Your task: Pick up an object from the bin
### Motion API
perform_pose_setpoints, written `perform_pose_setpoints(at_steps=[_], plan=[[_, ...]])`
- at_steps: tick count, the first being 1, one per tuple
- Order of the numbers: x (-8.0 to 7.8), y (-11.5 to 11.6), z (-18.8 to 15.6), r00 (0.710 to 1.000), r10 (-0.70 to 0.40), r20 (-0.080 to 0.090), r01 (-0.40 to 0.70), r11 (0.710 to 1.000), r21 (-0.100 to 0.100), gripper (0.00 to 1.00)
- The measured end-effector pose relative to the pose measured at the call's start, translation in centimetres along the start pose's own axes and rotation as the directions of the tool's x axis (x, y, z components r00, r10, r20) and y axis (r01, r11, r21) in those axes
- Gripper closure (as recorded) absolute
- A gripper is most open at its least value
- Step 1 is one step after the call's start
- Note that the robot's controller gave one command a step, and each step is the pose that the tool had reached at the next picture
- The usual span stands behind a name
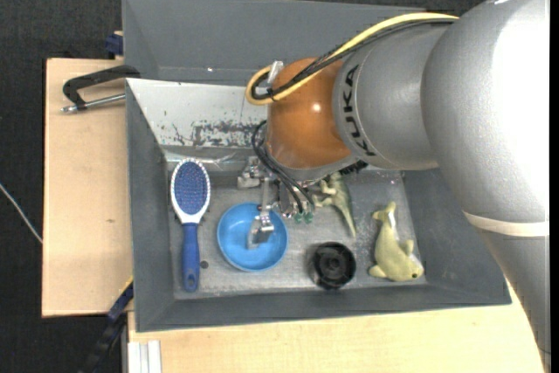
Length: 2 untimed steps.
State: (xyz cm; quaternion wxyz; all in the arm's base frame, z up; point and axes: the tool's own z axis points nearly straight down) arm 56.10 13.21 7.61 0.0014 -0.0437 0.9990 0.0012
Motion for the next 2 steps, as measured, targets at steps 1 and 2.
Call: perform_pose_setpoints(at_steps=[1, 2], plan=[[-0.5, 0.1, -0.6, 1.0, 0.002, 0.012, -0.002, 1.0, -0.003, 1.0], [-0.8, 0.2, -9.9, 1.0, 0.002, 0.012, -0.002, 1.0, -0.001, 1.0]])
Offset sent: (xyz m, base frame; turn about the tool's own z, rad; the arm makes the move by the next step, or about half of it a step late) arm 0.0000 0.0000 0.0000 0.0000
